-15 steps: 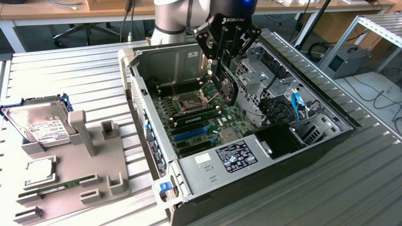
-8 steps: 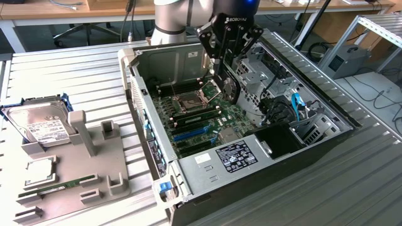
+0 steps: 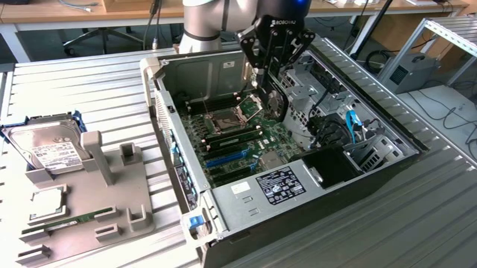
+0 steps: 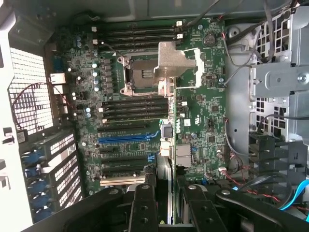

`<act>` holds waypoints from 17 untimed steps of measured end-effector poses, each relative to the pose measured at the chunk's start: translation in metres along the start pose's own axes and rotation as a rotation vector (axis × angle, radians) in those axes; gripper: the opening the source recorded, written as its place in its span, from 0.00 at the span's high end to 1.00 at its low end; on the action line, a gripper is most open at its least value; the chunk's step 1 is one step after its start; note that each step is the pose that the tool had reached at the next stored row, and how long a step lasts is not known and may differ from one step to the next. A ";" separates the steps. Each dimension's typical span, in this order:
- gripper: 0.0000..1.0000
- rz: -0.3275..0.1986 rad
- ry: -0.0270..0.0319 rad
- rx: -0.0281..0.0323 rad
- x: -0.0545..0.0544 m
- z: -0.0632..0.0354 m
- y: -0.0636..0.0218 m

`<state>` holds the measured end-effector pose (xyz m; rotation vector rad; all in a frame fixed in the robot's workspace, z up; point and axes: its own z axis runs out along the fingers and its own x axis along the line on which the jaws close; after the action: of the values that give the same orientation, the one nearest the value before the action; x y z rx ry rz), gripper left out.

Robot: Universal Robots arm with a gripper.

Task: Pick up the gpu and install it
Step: 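Pick up the gpu and move the gpu toward the slot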

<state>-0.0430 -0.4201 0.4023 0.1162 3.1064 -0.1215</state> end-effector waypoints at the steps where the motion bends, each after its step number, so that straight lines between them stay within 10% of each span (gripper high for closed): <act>1: 0.74 0.000 0.0000 0.0001 -0.001 0.0001 0.0006; 17: 0.74 0.000 0.0000 -0.0004 -0.006 0.0033 0.0137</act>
<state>-0.0363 -0.4072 0.3982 0.1160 3.1064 -0.1209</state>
